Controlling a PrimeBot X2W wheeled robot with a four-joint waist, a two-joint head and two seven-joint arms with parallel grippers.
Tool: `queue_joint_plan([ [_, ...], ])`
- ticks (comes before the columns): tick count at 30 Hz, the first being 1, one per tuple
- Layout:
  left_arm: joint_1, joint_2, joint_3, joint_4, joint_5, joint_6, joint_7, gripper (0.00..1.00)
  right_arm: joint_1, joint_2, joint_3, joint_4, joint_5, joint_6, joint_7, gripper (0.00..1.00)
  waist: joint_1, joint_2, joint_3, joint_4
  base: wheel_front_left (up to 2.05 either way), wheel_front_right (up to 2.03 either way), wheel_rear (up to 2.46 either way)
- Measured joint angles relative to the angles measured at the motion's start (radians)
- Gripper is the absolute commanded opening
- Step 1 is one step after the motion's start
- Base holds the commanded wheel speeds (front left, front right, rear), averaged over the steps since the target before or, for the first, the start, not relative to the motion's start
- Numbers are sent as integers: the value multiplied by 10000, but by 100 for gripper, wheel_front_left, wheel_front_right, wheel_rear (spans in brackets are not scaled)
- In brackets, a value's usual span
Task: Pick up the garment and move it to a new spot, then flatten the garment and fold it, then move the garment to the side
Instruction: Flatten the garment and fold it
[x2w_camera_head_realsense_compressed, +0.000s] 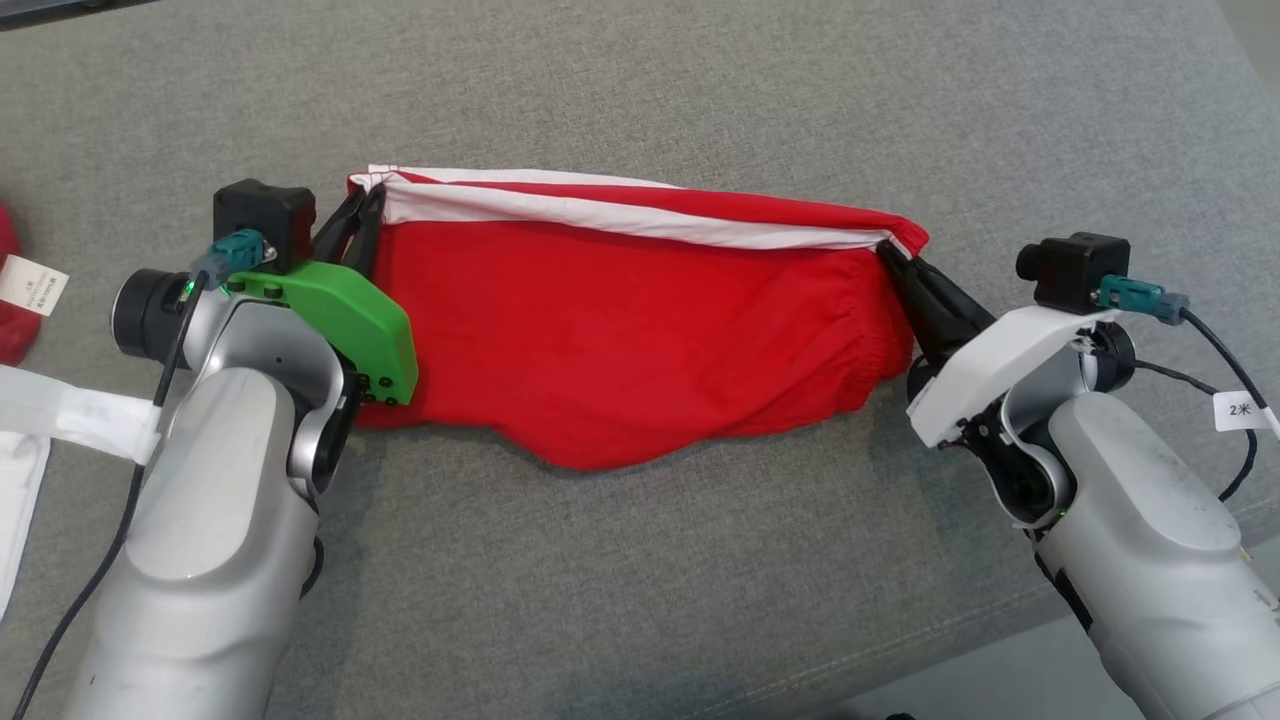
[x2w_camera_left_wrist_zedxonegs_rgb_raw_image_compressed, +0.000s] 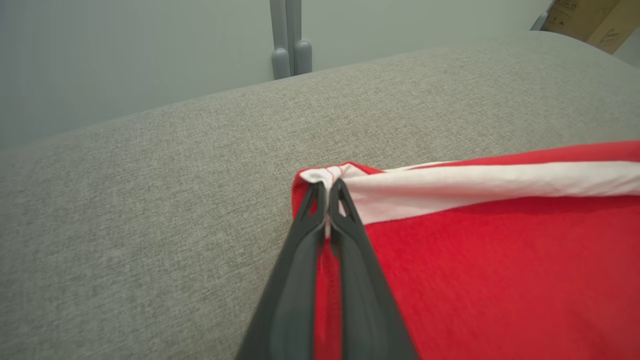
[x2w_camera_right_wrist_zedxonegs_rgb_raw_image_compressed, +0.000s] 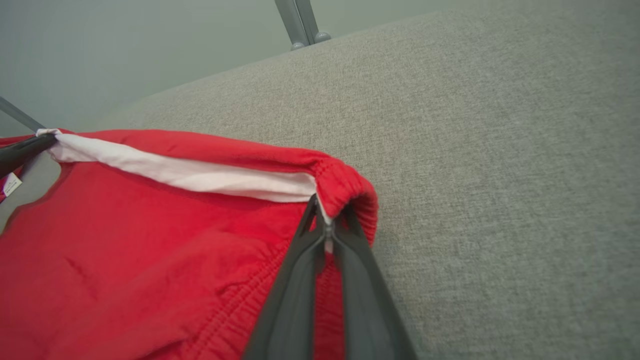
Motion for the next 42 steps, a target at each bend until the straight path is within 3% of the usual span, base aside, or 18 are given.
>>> queue_joint_plan([
  [4,-290,-123,-2,426,-2,-4,-84,27,-207,138,104,416,12,2,-56,0,0,0,218,-117,0,0,0],
  [6,-453,-148,4,669,-2,-8,-150,41,-332,222,171,581,12,2,-90,38,0,0,269,-136,0,0,0],
  [7,-514,-146,17,757,-2,-8,-209,47,-404,247,219,660,12,2,-140,64,0,0,275,-134,0,0,0],
  [8,-592,-144,31,880,-2,-8,-276,66,-460,261,253,713,12,2,-186,100,0,0,272,-129,0,0,0],
  [9,-657,-144,58,963,-2,-8,-336,91,-512,270,284,777,12,2,-222,100,0,1,266,-124,0,0,0],
  [10,-713,-146,102,1016,-2,-8,-431,100,-570,280,316,851,12,2,-301,100,0,1,258,-119,0,0,0],
  [22,-1024,-385,184,2182,-6,-105,-1267,100,-797,71,591,1524,10,10,-1022,100,0,0,-29,-79,0,0,0],
  [32,-531,-652,-25,3009,-525,-499,-1396,100,-105,-334,134,1845,17,10,-1421,100,0,0,-580,148,0,0,0],
  [42,274,-709,21,3950,-1097,-577,-1058,100,579,-165,-165,1854,96,10,-1498,100,0,0,-1436,335,0,0,0],
])
